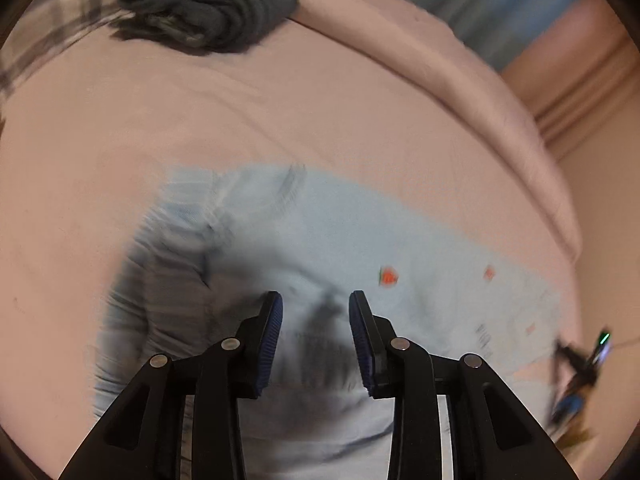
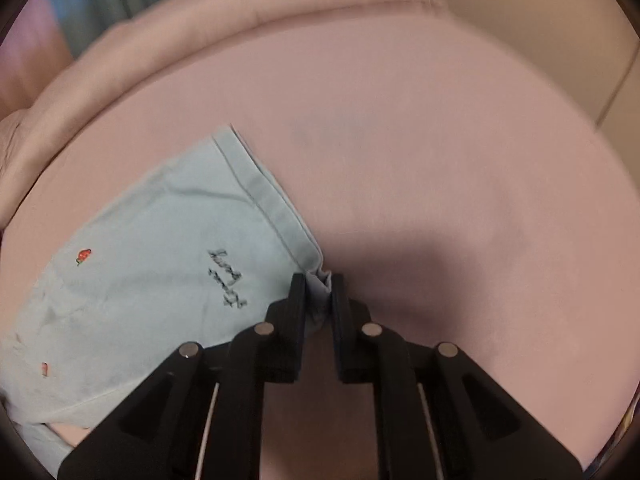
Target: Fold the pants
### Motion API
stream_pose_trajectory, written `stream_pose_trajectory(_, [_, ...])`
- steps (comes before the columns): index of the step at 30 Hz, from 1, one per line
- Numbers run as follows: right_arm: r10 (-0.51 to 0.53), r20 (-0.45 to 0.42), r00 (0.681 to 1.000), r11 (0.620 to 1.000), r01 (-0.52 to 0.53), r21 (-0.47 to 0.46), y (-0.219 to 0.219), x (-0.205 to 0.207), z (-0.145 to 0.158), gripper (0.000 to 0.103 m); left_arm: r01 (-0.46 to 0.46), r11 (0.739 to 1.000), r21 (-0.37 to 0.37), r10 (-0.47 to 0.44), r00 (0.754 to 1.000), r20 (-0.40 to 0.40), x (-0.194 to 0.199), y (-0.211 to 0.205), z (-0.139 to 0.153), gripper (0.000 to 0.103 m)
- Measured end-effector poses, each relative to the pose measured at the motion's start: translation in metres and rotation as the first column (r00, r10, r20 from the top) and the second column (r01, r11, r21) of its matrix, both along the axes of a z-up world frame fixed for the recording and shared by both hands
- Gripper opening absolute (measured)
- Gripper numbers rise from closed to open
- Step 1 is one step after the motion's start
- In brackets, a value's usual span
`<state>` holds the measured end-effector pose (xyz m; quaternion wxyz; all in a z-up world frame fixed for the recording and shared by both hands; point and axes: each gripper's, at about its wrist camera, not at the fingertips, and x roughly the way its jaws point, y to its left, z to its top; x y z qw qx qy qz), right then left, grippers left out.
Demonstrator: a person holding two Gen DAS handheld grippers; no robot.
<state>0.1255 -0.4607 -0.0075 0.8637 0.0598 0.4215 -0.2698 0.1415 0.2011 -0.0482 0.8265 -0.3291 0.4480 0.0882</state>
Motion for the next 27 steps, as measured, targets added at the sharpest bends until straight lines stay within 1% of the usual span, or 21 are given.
stream_pose_trajectory(1, [0.004,-0.033,0.999,1.0,-0.004,-0.009,0.003,0.002,0.006,0.041,-0.026,1.0,-0.004,0.026,1.0,-0.003,0.0,0.009,0.003,0.051])
stream_pose_trajectory(2, [0.016,-0.046,0.999,1.0,-0.017,-0.026,0.008,0.004,0.018,0.063,-0.082,0.997,0.0,0.082,0.997,-0.007,-0.001,0.023,0.008,0.056])
stream_pose_trajectory(3, [0.027,-0.036,0.999,0.999,-0.028,-0.039,0.008,0.007,0.027,0.069,-0.124,0.992,0.01,0.124,0.992,-0.006,-0.001,0.032,0.011,0.057])
stream_pose_trajectory(4, [0.035,-0.031,0.999,0.998,-0.037,-0.055,0.003,0.017,0.038,0.069,-0.16,0.987,0.02,0.16,0.987,-0.004,0.001,0.043,0.014,0.058])
stream_pose_trajectory(6, [0.06,-0.038,0.997,0.996,-0.063,-0.068,0.005,0.03,0.058,0.072,-0.184,0.983,0.01,0.184,0.983,-0.012,0.008,0.055,0.011,0.062])
stream_pose_trajectory(8, [0.09,-0.032,0.995,0.994,-0.092,-0.052,0.001,0.052,0.069,0.076,-0.189,0.982,-0.028,0.188,0.981,-0.041,0.018,0.062,0.001,0.063])
stream_pose_trajectory(9, [0.097,-0.028,0.995,0.995,-0.098,-0.024,-0.003,0.065,0.073,0.076,-0.191,0.981,-0.04,0.188,0.981,-0.056,0.023,0.063,-0.005,0.063])
stream_pose_trajectory(10, [0.096,-0.026,0.995,0.995,-0.096,0.003,-0.006,0.081,0.07,0.076,-0.188,0.982,-0.037,0.184,0.98,-0.076,0.026,0.062,-0.01,0.063])
stream_pose_trajectory(11, [0.091,-0.02,0.996,0.995,-0.09,0.038,-0.008,0.089,0.067,0.076,-0.176,0.984,-0.016,0.174,0.98,-0.099,0.031,0.058,-0.015,0.063])
stream_pose_trajectory(13, [0.087,-0.03,0.996,0.993,-0.084,0.087,-0.013,0.112,0.055,0.076,-0.138,0.988,0.061,0.145,0.982,-0.118,0.04,0.048,-0.02,0.063])
stream_pose_trajectory(14, [0.086,-0.041,0.995,0.993,-0.082,0.09,-0.012,0.115,0.048,0.076,-0.126,0.986,0.108,0.138,0.984,-0.116,0.042,0.042,-0.022,0.063])
stream_pose_trajectory(18, [0.062,-0.087,0.994,0.995,-0.055,0.082,-0.014,0.134,0.022,0.076,-0.126,0.977,0.174,0.145,0.984,-0.102,0.046,0.035,-0.026,0.062])
stream_pose_trajectory(19, [0.057,-0.103,0.993,0.996,-0.05,0.069,-0.016,0.138,0.016,0.076,-0.123,0.975,0.187,0.143,0.985,-0.1,0.045,0.034,-0.026,0.056])
stream_pose_trajectory(20, [0.053,-0.095,0.994,0.996,-0.047,0.07,-0.018,0.137,0.012,0.076,-0.126,0.97,0.208,0.149,0.984,-0.098,0.044,0.034,-0.026,0.048])
stream_pose_trajectory(21, [0.051,-0.076,0.996,0.996,-0.045,0.08,-0.02,0.137,0.01,0.076,-0.135,0.967,0.215,0.157,0.983,-0.09,0.043,0.035,-0.025,0.043])
stream_pose_trajectory(22, [0.046,-0.047,0.998,0.996,-0.042,0.084,-0.021,0.135,0.009,0.074,-0.145,0.964,0.223,0.167,0.983,-0.082,0.043,0.038,-0.027,0.034])
stream_pose_trajectory(23, [0.047,-0.032,0.998,0.996,-0.044,0.077,-0.021,0.134,0.009,0.055,-0.146,0.965,0.217,0.163,0.984,-0.066,0.041,0.039,-0.026,0.031])
stream_pose_trajectory(24, [0.057,-0.032,0.998,0.997,-0.056,0.046,-0.017,0.133,0.01,0.023,-0.146,0.963,0.225,0.163,0.985,-0.057,0.042,0.038,-0.026,0.03])
stream_pose_trajectory(25, [0.092,-0.046,0.995,0.996,-0.091,0.021,-0.01,0.134,0.01,0.02,-0.149,0.96,0.236,0.166,0.985,-0.054,0.042,0.037,-0.025,0.029])
stream_pose_trajectory(26, [0.103,-0.053,0.993,0.995,-0.103,-0.006,-0.005,0.136,0.011,0.017,-0.153,0.955,0.253,0.171,0.984,-0.048,0.043,0.035,-0.021,0.027])
stream_pose_trajectory(27, [0.098,-0.054,0.994,0.995,-0.099,-0.021,-0.002,0.135,0.013,0.017,-0.16,0.952,0.259,0.176,0.984,-0.037,0.044,0.034,-0.017,0.026])
